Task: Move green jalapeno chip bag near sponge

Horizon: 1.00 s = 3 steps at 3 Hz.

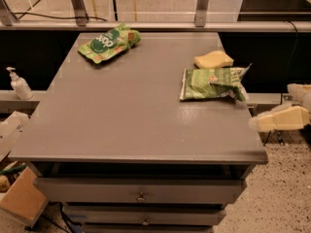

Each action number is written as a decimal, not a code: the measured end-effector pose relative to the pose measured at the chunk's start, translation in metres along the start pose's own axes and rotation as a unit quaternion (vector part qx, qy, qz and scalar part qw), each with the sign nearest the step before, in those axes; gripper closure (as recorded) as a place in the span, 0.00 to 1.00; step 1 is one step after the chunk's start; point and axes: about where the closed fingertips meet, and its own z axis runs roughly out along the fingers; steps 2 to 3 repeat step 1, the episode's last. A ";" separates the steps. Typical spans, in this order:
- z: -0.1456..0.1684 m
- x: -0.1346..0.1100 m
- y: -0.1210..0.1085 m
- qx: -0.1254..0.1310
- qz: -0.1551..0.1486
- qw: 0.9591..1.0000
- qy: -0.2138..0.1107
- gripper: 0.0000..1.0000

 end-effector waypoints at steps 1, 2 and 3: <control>-0.010 0.003 0.002 0.001 -0.031 1.000 -0.004 0.00; -0.010 0.003 0.002 0.001 -0.031 1.000 -0.004 0.00; -0.010 0.003 0.002 0.001 -0.031 1.000 -0.004 0.00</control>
Offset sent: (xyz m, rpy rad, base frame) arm 0.0000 0.0000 0.0000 0.0000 0.0000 0.0000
